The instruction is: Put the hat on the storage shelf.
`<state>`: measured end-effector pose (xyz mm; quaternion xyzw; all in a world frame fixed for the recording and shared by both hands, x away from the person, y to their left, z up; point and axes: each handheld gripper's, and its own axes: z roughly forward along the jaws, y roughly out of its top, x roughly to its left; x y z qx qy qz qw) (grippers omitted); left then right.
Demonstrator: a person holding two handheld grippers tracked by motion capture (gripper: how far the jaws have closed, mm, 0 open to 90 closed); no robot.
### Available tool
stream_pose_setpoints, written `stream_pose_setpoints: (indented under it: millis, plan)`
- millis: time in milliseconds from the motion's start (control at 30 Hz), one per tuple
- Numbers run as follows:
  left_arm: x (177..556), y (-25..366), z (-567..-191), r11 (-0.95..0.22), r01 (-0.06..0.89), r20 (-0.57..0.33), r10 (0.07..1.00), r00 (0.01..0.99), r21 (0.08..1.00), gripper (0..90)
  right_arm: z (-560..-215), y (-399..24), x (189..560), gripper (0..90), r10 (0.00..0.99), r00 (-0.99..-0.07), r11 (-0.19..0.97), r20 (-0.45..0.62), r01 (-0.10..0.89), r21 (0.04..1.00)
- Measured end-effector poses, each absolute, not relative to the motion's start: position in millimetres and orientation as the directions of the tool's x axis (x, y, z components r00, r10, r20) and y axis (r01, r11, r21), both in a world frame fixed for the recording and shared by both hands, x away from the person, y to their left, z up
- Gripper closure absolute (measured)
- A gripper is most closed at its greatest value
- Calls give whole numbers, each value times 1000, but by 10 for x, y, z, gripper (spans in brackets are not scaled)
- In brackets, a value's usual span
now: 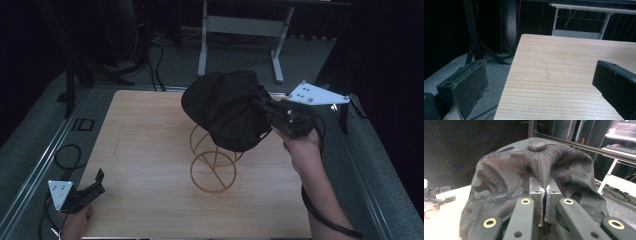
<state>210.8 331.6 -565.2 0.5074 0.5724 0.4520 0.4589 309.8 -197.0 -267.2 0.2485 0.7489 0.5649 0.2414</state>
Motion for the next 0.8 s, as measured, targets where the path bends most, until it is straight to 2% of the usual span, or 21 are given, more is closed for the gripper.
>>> stream_pose_setpoints:
  millis: [333,800]
  plan:
    - [2107,3319,-5652,79,165,-70,996,-62,983,6,-2713,-1792,3074,868,612,-787,244,-77,95,965]
    - [2102,3318,-5653,80,162,-71,996,-57,984,6,-3034,-1756,3083,868,612,-789,249,-43,141,958]
